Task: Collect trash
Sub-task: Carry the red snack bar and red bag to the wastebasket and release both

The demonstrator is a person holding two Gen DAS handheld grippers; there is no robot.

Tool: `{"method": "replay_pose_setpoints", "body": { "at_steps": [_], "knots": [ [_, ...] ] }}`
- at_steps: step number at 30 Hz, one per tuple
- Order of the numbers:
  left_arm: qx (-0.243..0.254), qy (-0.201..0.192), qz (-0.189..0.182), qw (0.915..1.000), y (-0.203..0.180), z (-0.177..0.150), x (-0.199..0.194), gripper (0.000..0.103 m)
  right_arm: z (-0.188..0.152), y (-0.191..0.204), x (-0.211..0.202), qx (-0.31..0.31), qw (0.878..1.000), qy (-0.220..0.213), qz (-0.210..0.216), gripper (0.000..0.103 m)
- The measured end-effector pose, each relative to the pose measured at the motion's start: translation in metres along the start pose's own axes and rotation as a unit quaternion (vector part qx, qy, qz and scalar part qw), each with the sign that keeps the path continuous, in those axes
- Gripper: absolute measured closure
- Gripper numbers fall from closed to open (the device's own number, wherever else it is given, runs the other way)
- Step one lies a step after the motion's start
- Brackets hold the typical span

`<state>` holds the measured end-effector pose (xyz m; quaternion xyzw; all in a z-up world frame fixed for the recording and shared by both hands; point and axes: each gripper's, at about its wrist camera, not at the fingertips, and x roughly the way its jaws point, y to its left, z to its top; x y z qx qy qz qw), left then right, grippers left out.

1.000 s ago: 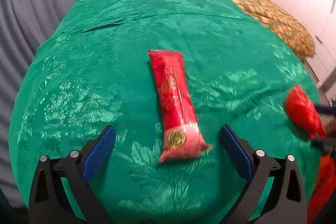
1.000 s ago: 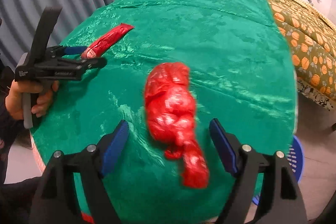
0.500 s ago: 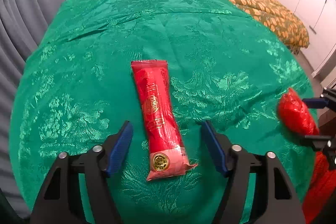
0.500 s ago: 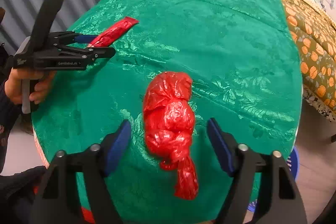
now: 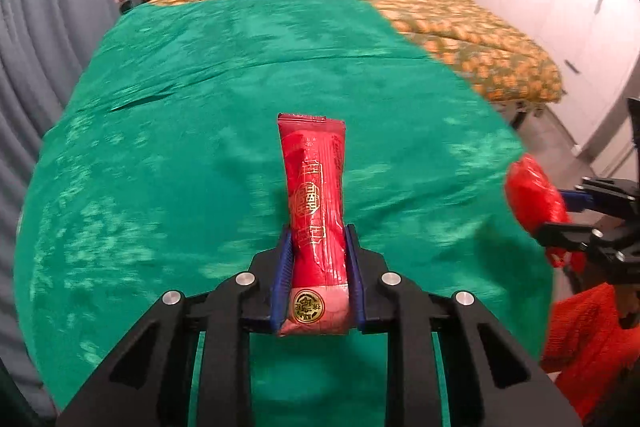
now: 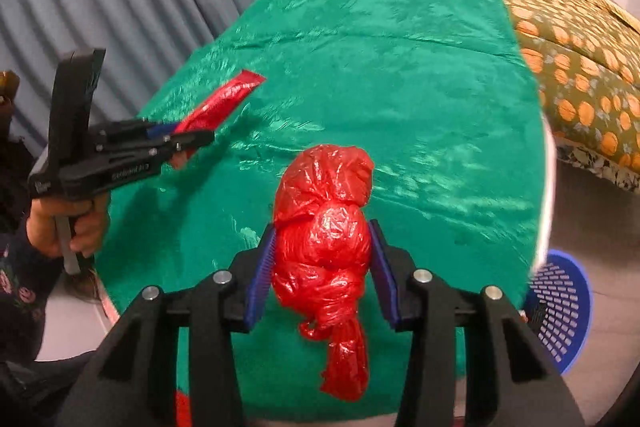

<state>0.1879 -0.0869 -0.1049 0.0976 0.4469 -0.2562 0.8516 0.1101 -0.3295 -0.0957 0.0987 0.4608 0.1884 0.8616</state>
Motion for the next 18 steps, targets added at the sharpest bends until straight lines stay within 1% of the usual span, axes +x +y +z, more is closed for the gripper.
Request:
{"method": "replay_pose_setpoints", "body": {
  "at_steps": [2, 4, 6, 7, 10, 14, 17, 18],
  "knots": [
    [0.012, -0.002, -0.016, 0.9998, -0.023, 0.004, -0.001, 0.079, -0.005, -0.020, -0.017, 0.023, 1.000, -0.015, -0.009, 0.059],
    [0.031, -0.003, -0.037, 0.9988, -0.057, 0.009, 0.000, 0.079, -0.013, -0.049, -0.037, 0.048, 0.998, -0.032, -0.032, 0.059],
    [0.046, -0.003, -0.060, 0.9971, -0.090, 0.016, 0.003, 0.079, -0.022, -0.078, -0.053, 0.069, 0.995, -0.040, -0.061, 0.059],
    [0.056, 0.000, -0.075, 0.9956, -0.111, 0.020, 0.006, 0.079, -0.028, -0.099, -0.061, 0.086, 0.992, -0.041, -0.081, 0.059],
    [0.081, 0.007, -0.114, 0.9902, -0.169, 0.031, 0.018, 0.079, -0.046, -0.144, -0.074, 0.117, 0.985, -0.039, -0.124, 0.059],
    [0.108, 0.029, -0.149, 0.9825, -0.249, 0.040, 0.046, 0.079, -0.074, -0.201, -0.077, 0.156, 0.975, -0.023, -0.159, 0.059],
    [0.125, 0.049, -0.153, 0.9791, -0.299, 0.039, 0.076, 0.079, -0.088, -0.234, -0.067, 0.186, 0.969, -0.012, -0.163, 0.059],
    [0.127, 0.056, -0.152, 0.9786, -0.308, 0.038, 0.085, 0.079, -0.094, -0.245, -0.064, 0.195, 0.967, -0.010, -0.165, 0.059]
  ]
}}
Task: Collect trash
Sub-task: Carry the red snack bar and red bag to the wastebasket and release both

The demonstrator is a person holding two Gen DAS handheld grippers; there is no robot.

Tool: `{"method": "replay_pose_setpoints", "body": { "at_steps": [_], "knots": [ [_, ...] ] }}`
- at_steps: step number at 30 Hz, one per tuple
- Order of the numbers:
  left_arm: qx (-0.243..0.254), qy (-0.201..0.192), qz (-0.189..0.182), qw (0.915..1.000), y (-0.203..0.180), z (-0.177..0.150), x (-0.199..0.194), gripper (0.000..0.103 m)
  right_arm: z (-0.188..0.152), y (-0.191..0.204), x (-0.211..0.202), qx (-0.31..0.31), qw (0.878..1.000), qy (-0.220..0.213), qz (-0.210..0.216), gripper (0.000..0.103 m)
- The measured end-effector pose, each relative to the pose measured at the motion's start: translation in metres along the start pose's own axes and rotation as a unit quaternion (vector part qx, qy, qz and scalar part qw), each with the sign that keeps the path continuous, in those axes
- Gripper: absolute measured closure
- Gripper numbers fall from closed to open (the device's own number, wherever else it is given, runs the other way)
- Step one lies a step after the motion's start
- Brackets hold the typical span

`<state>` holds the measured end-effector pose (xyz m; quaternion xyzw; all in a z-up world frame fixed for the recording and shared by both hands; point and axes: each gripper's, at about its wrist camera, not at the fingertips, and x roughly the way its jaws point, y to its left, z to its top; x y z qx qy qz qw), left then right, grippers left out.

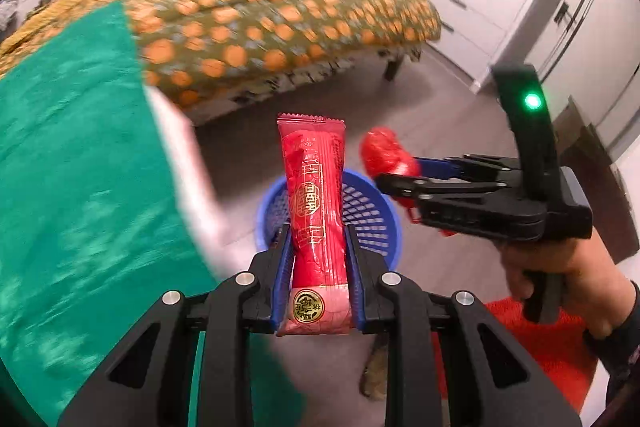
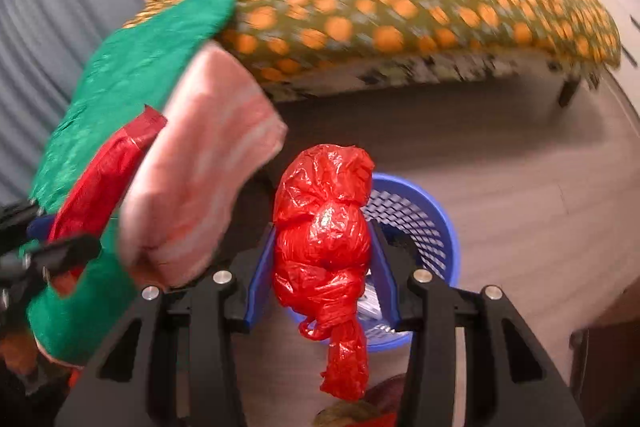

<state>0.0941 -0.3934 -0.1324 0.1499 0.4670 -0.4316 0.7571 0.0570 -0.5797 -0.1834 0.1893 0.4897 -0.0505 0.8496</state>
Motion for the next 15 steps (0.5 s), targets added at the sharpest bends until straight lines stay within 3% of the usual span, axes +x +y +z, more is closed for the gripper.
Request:
{"method": "replay_pose_setpoints", "body": {
  "at_steps": [4, 10, 12, 13, 15],
  "knots": [
    [-0.006, 0.034, 0.006, 0.9994, -0.022, 0.008, 0.060, 0.079, -0.002, -0.043, 0.025, 0.053, 0.998, 0.006, 0.012, 0.059],
    [-0.021, 0.062, 0.010, 0.9978, -0.021, 0.010, 0.126, 0.078, -0.001, -0.082, 0.063, 0.113, 0.992, 0.021, 0.044, 0.056],
    [-0.022, 0.069, 0.009, 0.9973, -0.018, 0.012, 0.145, 0.073, -0.003, -0.091, 0.071, 0.129, 0.990, 0.022, 0.051, 0.050],
    [-0.021, 0.073, 0.010, 0.9971, -0.016, 0.009, 0.152, 0.064, -0.006, -0.095, 0.073, 0.139, 0.989, 0.021, 0.053, 0.034],
    [-0.022, 0.074, 0.010, 0.9969, -0.015, 0.008, 0.158, 0.047, -0.006, -0.102, 0.072, 0.155, 0.986, 0.013, 0.058, 0.019]
  ]
}}
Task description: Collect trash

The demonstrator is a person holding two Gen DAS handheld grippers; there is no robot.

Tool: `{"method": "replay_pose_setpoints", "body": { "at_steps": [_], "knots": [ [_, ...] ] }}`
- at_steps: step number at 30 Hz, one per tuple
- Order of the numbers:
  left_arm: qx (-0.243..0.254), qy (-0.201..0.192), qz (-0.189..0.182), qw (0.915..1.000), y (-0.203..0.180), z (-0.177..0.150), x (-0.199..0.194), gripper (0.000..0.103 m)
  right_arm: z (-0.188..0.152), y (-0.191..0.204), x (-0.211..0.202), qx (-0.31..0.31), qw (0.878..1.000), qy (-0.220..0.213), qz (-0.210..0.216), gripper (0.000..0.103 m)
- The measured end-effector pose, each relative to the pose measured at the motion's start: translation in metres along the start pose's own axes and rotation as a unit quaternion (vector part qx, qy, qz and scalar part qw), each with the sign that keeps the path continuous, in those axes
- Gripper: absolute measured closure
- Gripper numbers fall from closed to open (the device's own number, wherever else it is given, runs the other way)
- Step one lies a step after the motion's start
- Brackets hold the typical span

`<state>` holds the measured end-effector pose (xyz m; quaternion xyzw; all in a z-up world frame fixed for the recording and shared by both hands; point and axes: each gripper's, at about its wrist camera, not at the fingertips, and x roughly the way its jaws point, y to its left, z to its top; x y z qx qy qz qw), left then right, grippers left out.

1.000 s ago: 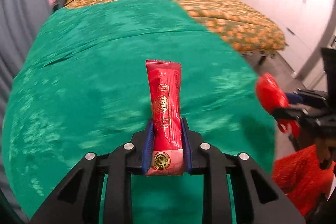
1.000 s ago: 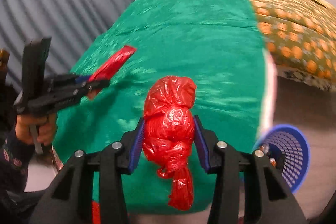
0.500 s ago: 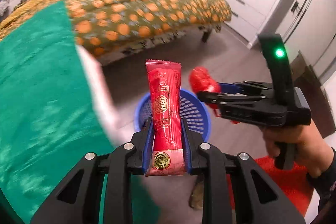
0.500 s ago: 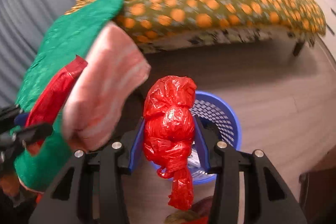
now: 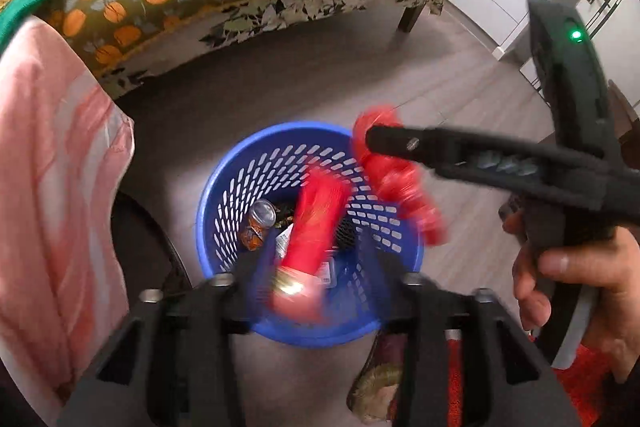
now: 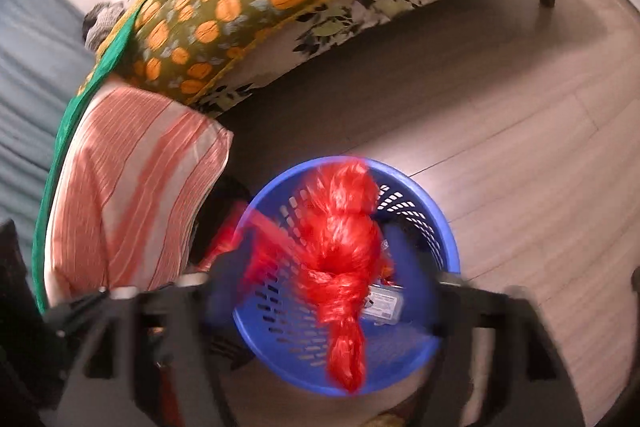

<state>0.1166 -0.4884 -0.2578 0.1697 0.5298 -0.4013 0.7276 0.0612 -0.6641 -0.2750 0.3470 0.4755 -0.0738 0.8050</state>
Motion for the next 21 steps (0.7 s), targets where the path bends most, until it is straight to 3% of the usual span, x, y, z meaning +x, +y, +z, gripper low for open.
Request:
{"method": "replay_pose_setpoints", "body": {
  "at_steps": [1, 4, 6, 8, 12, 14, 18, 21],
  "knots": [
    [-0.001, -0.005, 0.002, 1.0000, 0.003, -0.001, -0.003, 0.038, 0.001, -0.002, -0.003, 0.008, 1.000, -0.002, 0.001, 0.019],
    [-0.003, -0.039, 0.010, 0.9992, -0.001, -0.003, -0.021, 0.025, 0.003, -0.007, -0.020, 0.020, 0.999, -0.023, -0.009, 0.014],
    [0.001, -0.065, 0.010, 0.9979, -0.009, -0.004, -0.040, 0.023, 0.001, -0.006, -0.038, 0.020, 0.999, -0.039, -0.030, 0.014],
    [0.005, -0.091, 0.004, 0.9959, -0.017, -0.008, -0.063, 0.020, -0.002, -0.002, -0.056, 0.017, 0.997, -0.053, -0.050, 0.004],
    [0.006, -0.156, 0.014, 0.9876, -0.033, -0.024, -0.113, 0.005, -0.016, 0.013, -0.097, -0.002, 0.991, -0.079, -0.113, 0.004],
    [0.007, -0.174, 0.011, 0.9846, -0.039, -0.034, -0.135, 0.005, -0.025, 0.024, -0.121, -0.023, 0.988, -0.100, -0.117, 0.005],
    [0.034, -0.173, 0.032, 0.9839, -0.051, -0.048, -0.152, 0.005, -0.057, 0.052, -0.173, -0.064, 0.978, -0.152, -0.127, 0.004],
    [0.045, -0.193, 0.055, 0.9787, -0.056, -0.058, -0.163, 0.005, -0.079, 0.057, -0.199, -0.040, 0.978, -0.192, -0.076, 0.004]
  ]
}}
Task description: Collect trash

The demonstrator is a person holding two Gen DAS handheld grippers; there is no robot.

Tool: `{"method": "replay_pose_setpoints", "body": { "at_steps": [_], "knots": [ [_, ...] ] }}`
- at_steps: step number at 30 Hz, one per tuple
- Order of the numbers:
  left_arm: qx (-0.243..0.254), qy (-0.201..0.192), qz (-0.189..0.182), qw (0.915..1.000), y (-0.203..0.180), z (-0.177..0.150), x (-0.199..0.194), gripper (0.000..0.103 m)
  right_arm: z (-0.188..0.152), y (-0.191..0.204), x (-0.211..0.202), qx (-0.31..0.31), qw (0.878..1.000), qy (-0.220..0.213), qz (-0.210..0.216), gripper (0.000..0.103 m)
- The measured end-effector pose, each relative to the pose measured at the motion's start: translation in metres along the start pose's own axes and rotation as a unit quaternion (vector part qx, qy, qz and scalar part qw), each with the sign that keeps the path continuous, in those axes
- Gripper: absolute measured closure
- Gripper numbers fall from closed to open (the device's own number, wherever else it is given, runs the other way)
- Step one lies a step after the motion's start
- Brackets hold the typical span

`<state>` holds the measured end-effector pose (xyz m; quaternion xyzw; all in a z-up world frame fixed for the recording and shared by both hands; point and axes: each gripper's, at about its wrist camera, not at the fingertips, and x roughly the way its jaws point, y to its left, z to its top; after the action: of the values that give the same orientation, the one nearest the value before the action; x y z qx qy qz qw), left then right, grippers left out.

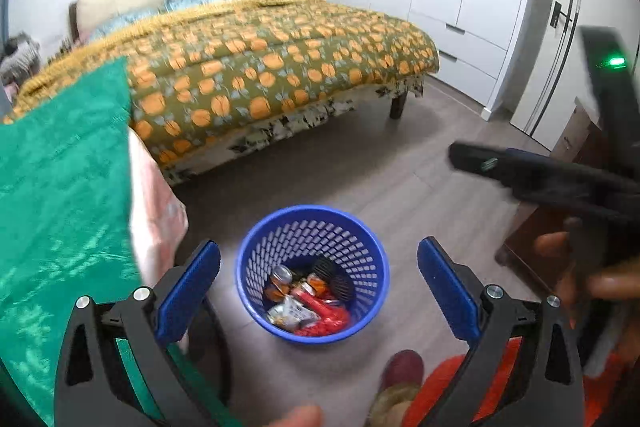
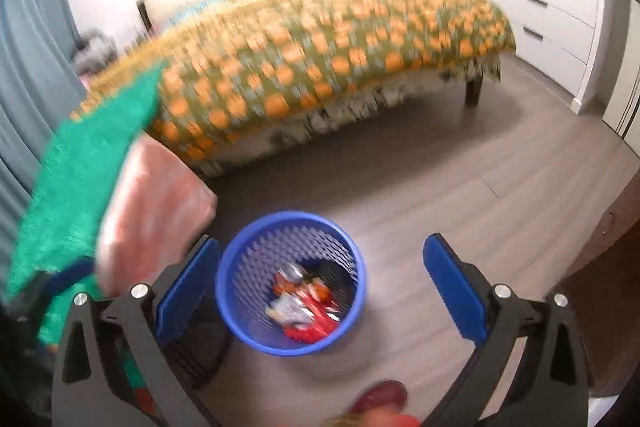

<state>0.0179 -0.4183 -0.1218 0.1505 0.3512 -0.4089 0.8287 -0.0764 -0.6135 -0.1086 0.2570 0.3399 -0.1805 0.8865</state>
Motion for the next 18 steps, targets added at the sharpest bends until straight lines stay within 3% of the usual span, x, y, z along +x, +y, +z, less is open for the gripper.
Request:
{"method": "replay_pose_setpoints", "body": {
  "at_steps": [3, 6, 9, 18],
  "knots": [
    [-0.002, 0.009, 0.032, 0.9995, 0.000, -0.001, -0.005, 0.005, -0.004, -0.007, -0.007, 0.030, 0.999, -0.001, 0.011, 0.005],
    [0.004, 0.012, 0.053, 0.9985, 0.001, -0.002, -0.006, 0.005, -0.010, 0.000, -0.013, 0.000, 0.999, 0.004, -0.046, 0.005],
    [-0.003, 0.021, 0.071, 0.9972, 0.006, -0.006, -0.005, 0.005, -0.023, 0.004, -0.017, -0.015, 0.998, 0.017, -0.050, 0.005],
    [-0.011, 0.079, 0.078, 0.9938, 0.016, -0.016, 0.013, 0.005, -0.058, 0.005, 0.003, -0.041, 0.994, 0.086, -0.054, 0.005]
  ]
}}
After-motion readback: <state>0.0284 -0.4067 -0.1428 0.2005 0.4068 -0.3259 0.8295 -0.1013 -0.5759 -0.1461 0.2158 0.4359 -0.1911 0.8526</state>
